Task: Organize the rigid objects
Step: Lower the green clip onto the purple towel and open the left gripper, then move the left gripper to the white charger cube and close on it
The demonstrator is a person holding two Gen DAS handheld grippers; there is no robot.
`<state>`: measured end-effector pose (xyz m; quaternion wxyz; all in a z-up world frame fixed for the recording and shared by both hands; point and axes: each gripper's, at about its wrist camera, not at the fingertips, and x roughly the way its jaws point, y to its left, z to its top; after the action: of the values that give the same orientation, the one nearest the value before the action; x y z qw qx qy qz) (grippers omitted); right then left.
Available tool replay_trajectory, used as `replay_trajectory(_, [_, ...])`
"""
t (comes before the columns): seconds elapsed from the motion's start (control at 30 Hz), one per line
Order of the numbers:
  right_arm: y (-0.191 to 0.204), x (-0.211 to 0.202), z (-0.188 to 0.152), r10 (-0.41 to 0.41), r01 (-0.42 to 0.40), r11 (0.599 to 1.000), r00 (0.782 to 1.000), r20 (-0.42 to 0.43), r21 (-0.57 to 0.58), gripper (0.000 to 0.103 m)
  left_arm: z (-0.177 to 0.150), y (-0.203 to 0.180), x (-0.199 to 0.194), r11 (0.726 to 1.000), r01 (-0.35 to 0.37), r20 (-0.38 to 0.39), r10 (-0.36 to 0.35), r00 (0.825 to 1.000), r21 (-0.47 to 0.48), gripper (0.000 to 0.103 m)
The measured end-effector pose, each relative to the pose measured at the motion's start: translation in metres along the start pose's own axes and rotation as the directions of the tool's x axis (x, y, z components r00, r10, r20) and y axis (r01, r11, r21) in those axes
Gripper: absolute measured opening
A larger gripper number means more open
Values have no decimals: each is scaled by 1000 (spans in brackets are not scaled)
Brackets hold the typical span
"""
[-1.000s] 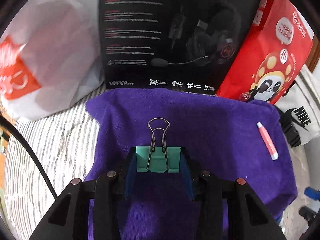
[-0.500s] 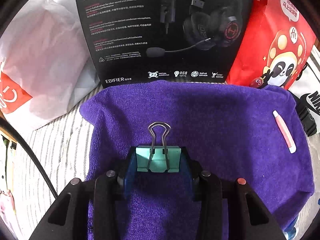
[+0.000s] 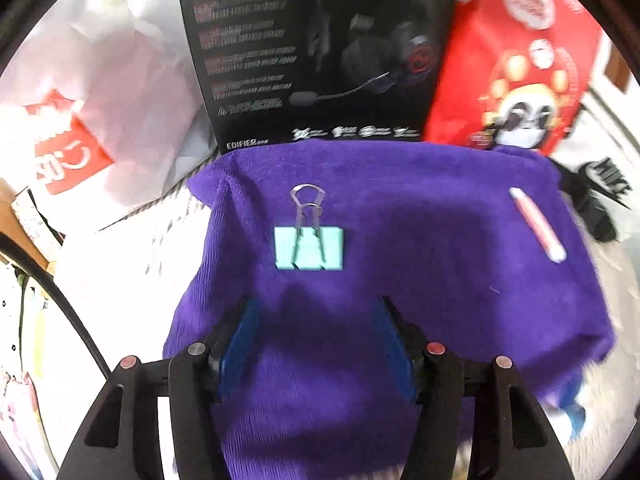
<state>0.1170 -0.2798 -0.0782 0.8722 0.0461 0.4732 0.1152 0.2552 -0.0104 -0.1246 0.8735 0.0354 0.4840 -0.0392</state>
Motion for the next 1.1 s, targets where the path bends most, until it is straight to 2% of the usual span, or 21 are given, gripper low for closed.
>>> replay_trajectory(0.13, [2,-10,-6,3,-3,1000,1000,7,12,49,-26,-6,-42,998,43,26,-44,999,34,58])
replay_trajectory(0.23, [5,-18,-14,-1,1,1000,1000,15,13,49,-51,-9,-63,995,93,18,-93,995,34,58])
replay_trajectory(0.3, [6,-23,-19,-5,4,1000,1000,22,14,49,-67,-10,-73,995,99,23,-99,995,33,58])
replay_trajectory(0.5, [10,-36,-36,-17,17,1000,999,28,15,50,-105,7,-71,994,99,-24,-98,995,52,57])
replay_trajectory(0.57, [11,-39,-41,-24,23,1000,999,26,13,50,-115,9,-71,990,131,-37,-129,991,61,57])
replay_trajectory(0.7, [14,-39,-48,-36,36,999,999,16,4,51,-123,-1,-74,984,156,-38,-153,987,91,57])
replay_trajectory(0.87, [18,-37,-51,-43,43,999,999,2,-11,51,-122,-15,-64,980,131,-46,-125,991,148,57])
replay_trajectory(1.1, [17,-37,-56,-54,54,998,998,-8,-19,52,-121,-31,-50,970,158,-73,-147,986,186,58])
